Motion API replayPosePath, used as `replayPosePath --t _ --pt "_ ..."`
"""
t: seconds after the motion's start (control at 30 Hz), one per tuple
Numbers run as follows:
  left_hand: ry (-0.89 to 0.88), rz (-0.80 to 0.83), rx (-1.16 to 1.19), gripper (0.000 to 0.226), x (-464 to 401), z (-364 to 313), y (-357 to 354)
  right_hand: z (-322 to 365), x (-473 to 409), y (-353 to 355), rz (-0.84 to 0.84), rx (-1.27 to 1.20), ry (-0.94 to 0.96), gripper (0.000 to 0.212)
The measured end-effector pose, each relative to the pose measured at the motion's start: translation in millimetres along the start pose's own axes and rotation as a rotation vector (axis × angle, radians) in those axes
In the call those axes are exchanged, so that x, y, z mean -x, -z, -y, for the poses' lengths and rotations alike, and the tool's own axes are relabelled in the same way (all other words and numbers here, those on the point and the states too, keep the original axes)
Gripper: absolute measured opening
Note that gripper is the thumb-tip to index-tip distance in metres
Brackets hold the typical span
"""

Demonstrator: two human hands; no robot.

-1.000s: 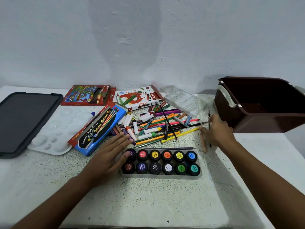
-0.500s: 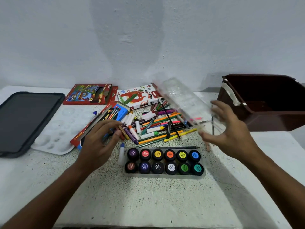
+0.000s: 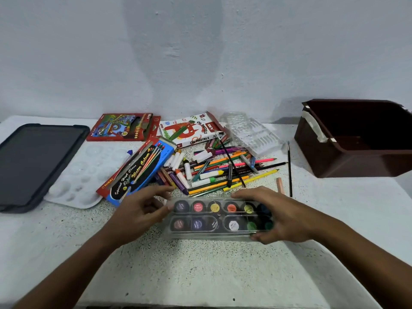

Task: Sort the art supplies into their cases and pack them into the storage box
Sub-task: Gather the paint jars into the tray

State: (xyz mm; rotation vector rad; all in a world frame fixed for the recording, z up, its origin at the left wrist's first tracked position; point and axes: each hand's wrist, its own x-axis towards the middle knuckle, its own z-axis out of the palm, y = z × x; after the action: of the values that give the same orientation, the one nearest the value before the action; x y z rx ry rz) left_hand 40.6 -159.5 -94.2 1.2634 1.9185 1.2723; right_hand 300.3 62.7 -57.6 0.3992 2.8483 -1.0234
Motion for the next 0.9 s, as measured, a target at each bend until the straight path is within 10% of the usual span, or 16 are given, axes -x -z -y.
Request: replayPosePath --t 0.43,0.6,0.9 --pt "-0.059 -0.009 -0.212 0.019 -4 -3 -1 -1 10 -1 0.007 0.037 -0.053 0.071" --pt "-0.012 0.007 -0.205 0.043 -3 -12 1 -8 10 9 -0.218 -0.09 -0.333 0.047" --pt "0.243 0.001 -0.262 0.047 -9 -17 -2 -8 7 16 -0.066 -0.43 -0.69 0.048"
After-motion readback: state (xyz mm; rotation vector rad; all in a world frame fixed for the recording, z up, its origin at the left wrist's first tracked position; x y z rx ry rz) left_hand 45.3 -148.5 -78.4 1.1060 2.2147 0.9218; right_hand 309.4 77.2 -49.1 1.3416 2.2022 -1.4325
